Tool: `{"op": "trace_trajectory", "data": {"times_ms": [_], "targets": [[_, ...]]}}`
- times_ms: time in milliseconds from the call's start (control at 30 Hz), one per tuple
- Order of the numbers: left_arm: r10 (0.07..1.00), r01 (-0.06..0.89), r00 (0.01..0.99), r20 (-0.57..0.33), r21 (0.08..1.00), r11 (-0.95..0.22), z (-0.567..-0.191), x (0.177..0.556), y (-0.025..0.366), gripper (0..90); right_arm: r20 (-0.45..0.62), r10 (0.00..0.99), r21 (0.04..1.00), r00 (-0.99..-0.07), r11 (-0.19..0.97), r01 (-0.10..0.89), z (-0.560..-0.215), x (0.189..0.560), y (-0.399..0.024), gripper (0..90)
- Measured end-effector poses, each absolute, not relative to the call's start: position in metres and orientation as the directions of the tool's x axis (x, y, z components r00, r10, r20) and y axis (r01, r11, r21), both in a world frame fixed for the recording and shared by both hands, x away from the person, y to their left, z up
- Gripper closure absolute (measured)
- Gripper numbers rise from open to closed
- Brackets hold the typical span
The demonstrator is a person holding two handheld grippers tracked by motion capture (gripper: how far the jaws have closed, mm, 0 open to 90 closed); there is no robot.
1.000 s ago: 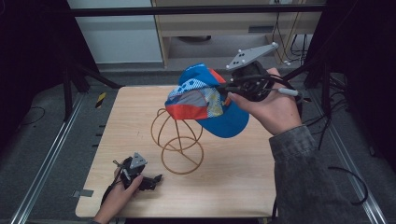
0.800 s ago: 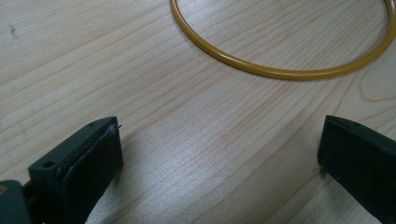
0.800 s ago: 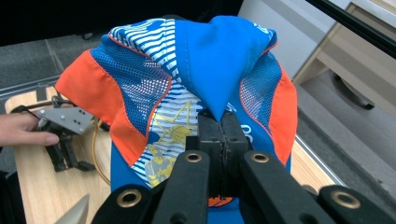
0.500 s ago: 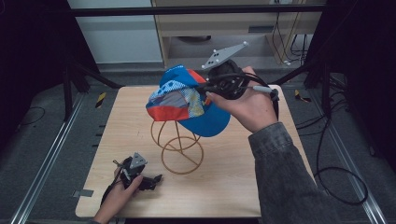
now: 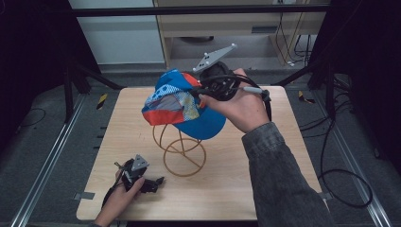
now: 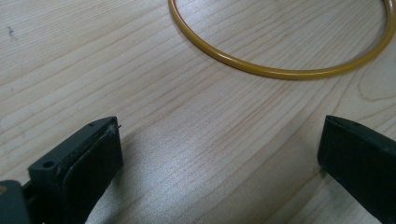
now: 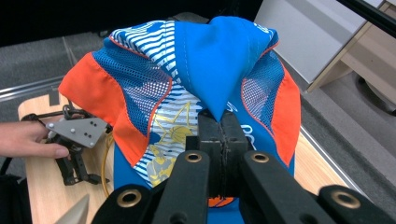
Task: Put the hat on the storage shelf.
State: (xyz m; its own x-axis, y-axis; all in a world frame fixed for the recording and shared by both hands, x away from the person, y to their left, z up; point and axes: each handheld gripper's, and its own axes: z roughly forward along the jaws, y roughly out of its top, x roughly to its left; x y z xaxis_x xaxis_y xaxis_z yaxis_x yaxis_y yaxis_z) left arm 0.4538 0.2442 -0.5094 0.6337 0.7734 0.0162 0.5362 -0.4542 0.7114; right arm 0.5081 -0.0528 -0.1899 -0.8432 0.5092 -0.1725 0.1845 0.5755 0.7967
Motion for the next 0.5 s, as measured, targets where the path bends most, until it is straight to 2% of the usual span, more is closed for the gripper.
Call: {"op": "trace_trajectory", "data": {"times_ms": [500], "targets": [[0.772,0.536,0.635,0.015,0.711,-0.455,-0.509,0.454,0.244,0.0,-0.178,0.469,0.774,-0.865,0.609,0.171,-0.193,0.512,-0.025,90.0]]}}
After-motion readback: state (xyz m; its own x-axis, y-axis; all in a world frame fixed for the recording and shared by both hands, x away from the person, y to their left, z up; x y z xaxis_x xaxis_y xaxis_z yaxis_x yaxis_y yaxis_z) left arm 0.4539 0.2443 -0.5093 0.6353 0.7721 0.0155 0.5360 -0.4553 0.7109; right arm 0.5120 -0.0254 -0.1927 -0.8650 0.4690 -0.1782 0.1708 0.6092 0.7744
